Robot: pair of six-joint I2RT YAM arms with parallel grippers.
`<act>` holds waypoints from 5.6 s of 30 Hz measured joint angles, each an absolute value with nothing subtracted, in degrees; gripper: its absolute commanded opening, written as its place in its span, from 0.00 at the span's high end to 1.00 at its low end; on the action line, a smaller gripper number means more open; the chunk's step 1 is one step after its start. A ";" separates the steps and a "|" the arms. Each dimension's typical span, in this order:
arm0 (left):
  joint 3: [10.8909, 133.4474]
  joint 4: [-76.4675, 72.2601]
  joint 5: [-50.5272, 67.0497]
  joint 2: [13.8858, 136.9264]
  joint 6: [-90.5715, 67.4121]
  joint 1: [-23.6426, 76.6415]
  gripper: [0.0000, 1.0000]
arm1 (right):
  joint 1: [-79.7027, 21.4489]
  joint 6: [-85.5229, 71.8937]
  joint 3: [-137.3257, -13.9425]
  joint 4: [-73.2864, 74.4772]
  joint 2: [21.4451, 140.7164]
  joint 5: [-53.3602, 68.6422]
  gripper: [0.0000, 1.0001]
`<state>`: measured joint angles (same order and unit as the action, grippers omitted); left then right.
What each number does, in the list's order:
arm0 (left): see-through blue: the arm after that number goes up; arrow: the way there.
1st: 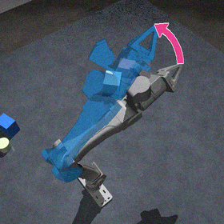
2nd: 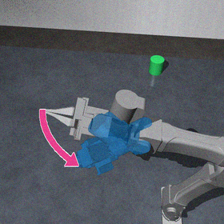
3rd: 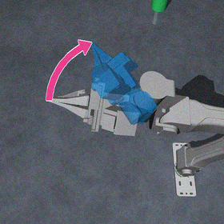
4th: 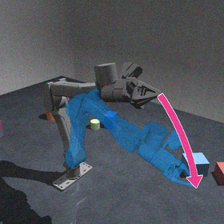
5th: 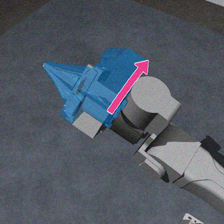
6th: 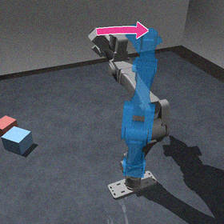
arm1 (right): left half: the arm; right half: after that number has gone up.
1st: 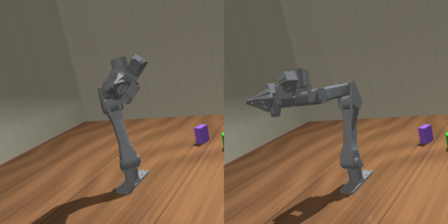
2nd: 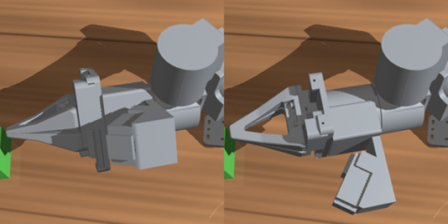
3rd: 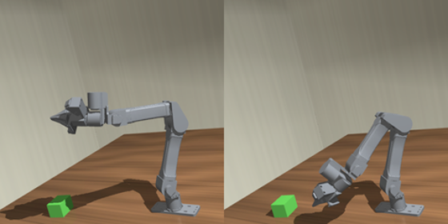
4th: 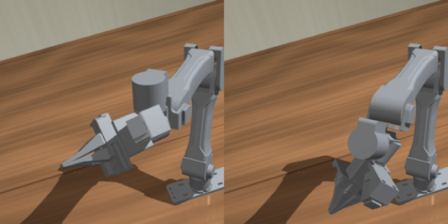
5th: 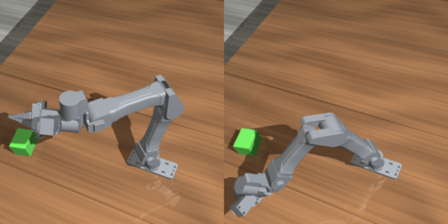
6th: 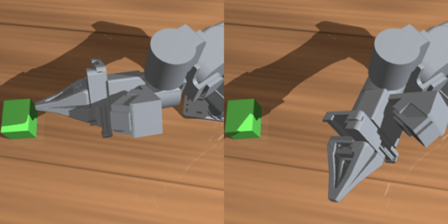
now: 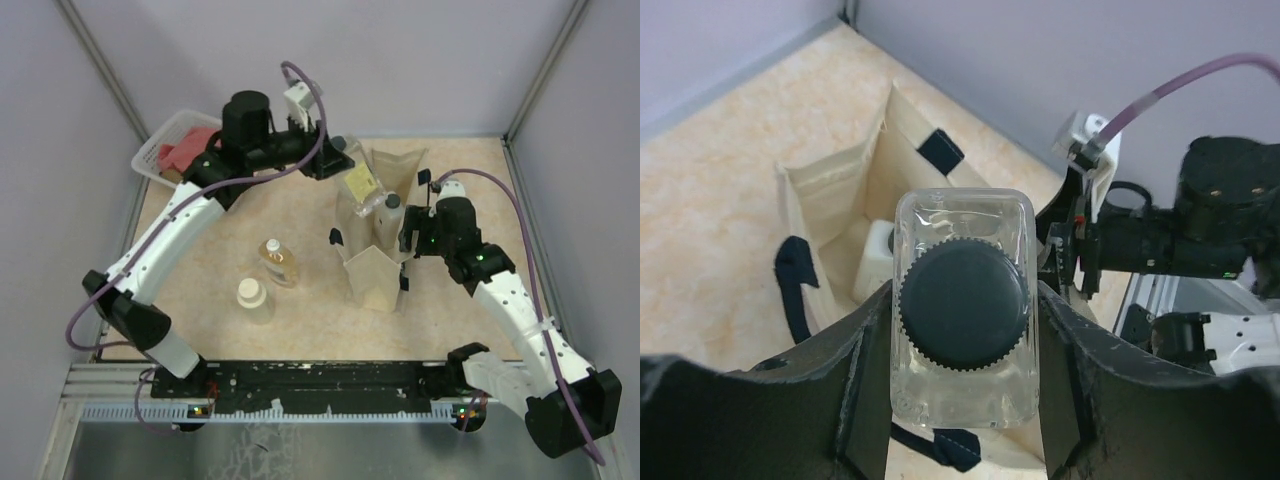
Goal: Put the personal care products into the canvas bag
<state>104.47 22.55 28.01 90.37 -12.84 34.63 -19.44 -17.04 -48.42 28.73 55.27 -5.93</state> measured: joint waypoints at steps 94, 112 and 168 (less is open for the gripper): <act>72.66 41.69 -33.71 70.04 -22.11 53.54 0.01 | -19.44 -14.98 -48.88 29.23 57.95 -7.62 0.09; 80.75 65.47 -42.65 83.81 -71.88 53.54 0.01 | -19.44 -14.00 -48.82 29.34 57.67 -7.42 0.07; 78.76 44.31 -33.06 93.30 -33.78 51.24 1.00 | -19.44 -13.45 -48.75 29.54 57.17 -7.49 0.07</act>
